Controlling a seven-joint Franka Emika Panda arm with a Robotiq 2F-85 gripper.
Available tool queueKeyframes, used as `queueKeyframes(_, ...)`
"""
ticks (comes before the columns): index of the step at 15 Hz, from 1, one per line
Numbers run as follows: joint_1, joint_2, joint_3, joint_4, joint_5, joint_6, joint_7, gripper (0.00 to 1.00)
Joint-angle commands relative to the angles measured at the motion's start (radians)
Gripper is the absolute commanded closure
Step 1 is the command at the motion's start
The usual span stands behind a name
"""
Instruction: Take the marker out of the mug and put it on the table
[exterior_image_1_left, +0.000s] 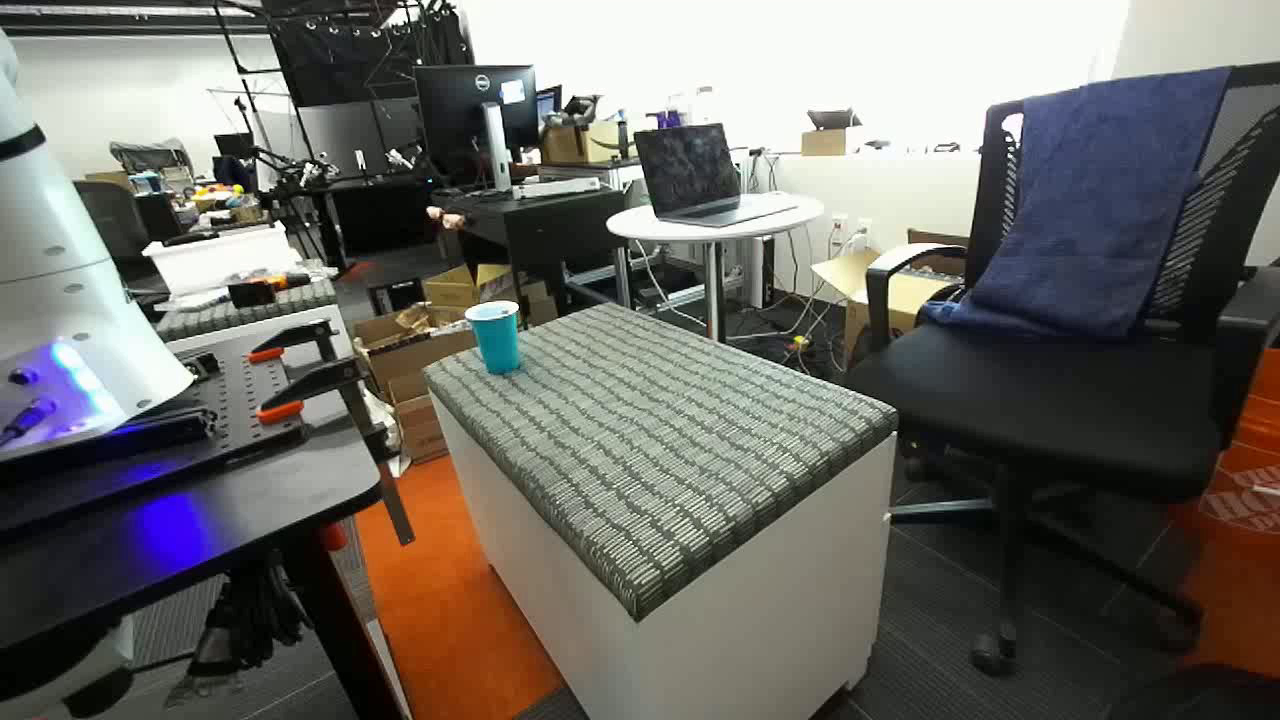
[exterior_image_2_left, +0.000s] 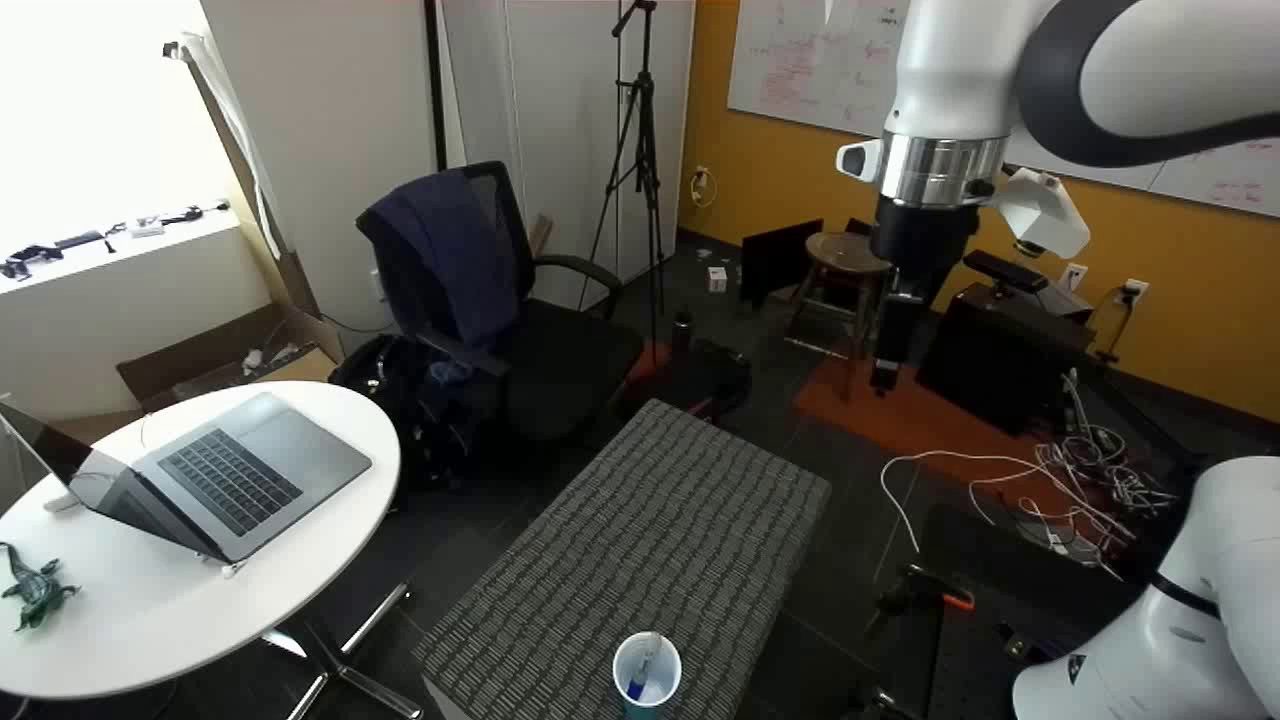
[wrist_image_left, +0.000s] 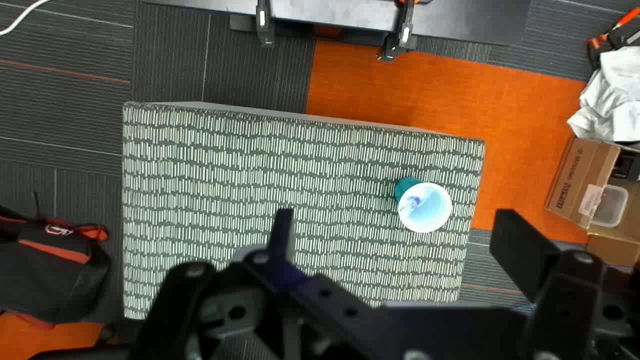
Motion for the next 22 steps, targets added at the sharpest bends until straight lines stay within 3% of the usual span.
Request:
queueKeyframes(1,-0.005,0.001,0.004,0.002,0.002,-0.001,-0.002,0.0)
queueKeyframes(8,-0.003,0.005,0.009,-0.006,0.006,0.018,0.008,0.0)
queueKeyframes(13,0.002,0.006,0.036,-0.08,0.043,0.162,0.067,0.0)
queueKeyframes(16,0.005,0.019,0.05,-0.137,0.12,0.264,0.134,0.0)
queueKeyframes(22,0.008,0.066,0.116,-0.237,0.266,0.487,0.35,0.0)
